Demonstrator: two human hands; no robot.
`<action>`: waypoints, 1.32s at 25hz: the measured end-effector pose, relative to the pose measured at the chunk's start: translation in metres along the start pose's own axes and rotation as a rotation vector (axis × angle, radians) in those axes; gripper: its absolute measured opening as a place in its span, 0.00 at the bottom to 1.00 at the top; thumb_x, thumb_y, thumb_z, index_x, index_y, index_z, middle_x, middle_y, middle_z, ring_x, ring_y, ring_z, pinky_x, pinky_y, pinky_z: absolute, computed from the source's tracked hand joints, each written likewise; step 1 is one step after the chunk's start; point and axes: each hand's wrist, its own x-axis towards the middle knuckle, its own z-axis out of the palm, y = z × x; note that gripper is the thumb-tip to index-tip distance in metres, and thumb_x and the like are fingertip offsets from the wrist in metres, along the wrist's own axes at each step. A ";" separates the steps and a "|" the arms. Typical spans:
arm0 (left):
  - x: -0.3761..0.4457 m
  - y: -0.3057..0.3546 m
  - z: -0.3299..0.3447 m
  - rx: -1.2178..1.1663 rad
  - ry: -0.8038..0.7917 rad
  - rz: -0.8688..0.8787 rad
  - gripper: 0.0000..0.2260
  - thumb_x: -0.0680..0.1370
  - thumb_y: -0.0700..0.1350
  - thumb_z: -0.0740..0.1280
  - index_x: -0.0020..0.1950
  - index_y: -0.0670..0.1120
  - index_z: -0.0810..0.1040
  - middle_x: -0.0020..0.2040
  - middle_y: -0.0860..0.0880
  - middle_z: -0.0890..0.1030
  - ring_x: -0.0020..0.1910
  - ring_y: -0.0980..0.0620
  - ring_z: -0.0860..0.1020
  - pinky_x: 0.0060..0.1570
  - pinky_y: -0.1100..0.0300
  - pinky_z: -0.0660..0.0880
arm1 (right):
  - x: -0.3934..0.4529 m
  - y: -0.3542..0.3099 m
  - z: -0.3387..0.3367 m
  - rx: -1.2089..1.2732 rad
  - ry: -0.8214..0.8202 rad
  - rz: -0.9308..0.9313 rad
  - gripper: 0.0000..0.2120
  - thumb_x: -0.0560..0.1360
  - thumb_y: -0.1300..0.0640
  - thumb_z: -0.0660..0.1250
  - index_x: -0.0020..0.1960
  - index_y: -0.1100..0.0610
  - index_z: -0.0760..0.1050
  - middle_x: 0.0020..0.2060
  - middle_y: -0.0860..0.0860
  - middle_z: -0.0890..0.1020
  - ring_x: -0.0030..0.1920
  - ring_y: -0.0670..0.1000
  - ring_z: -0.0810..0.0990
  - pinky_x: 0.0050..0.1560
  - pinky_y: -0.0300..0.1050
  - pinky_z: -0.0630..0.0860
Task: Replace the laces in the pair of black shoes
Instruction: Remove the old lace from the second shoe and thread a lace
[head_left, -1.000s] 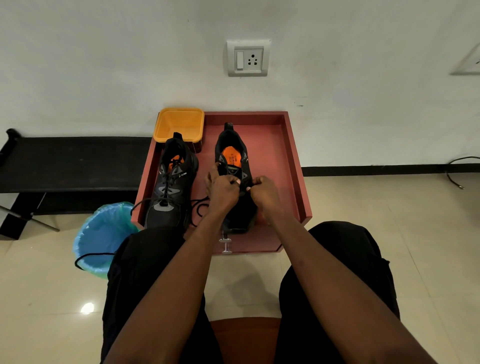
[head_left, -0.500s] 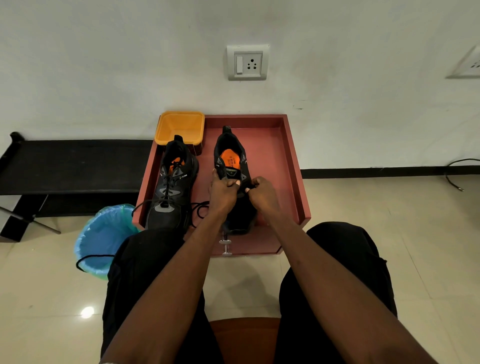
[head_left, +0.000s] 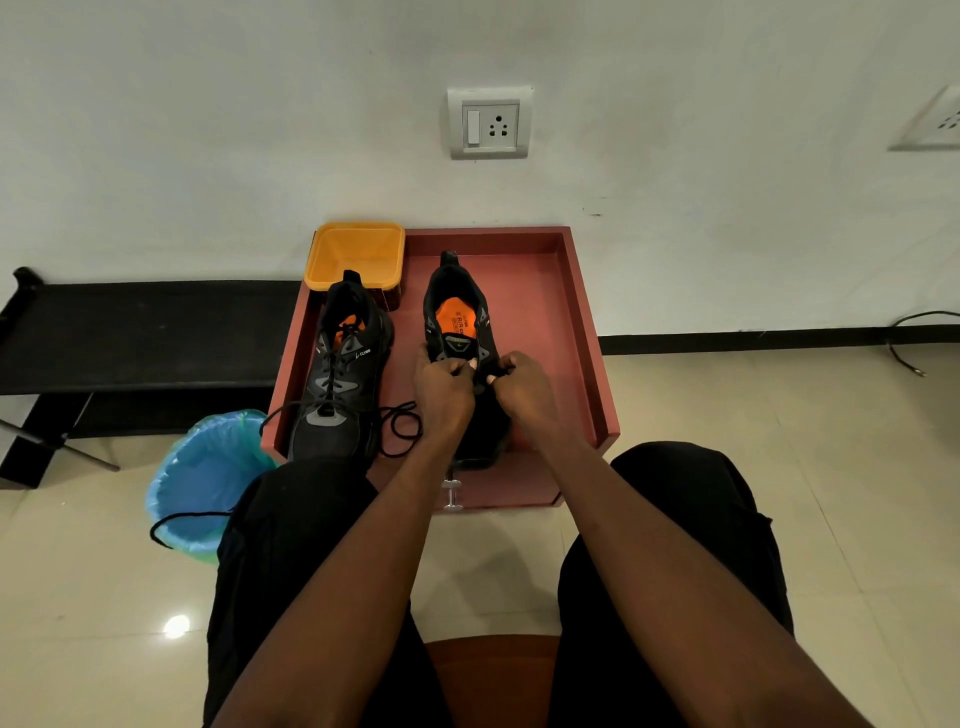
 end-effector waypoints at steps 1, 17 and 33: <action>-0.001 -0.001 0.002 0.001 -0.008 -0.024 0.16 0.76 0.51 0.67 0.27 0.53 0.75 0.54 0.27 0.76 0.50 0.34 0.78 0.51 0.48 0.78 | 0.000 -0.001 0.000 -0.006 0.002 -0.002 0.05 0.78 0.62 0.66 0.53 0.54 0.74 0.49 0.54 0.82 0.47 0.52 0.82 0.49 0.50 0.82; -0.021 0.050 -0.058 0.362 -0.320 0.092 0.19 0.81 0.39 0.58 0.71 0.46 0.73 0.55 0.42 0.82 0.45 0.43 0.80 0.40 0.55 0.75 | -0.016 -0.017 -0.009 -0.356 0.113 -0.300 0.06 0.78 0.61 0.62 0.52 0.60 0.75 0.44 0.54 0.80 0.43 0.53 0.79 0.44 0.52 0.80; -0.021 0.068 -0.097 0.651 -0.406 0.115 0.37 0.75 0.49 0.74 0.77 0.45 0.57 0.68 0.40 0.74 0.65 0.40 0.75 0.58 0.51 0.73 | -0.014 -0.059 -0.049 -0.737 -0.131 -0.356 0.02 0.78 0.62 0.63 0.49 0.58 0.73 0.46 0.55 0.80 0.47 0.56 0.79 0.49 0.49 0.77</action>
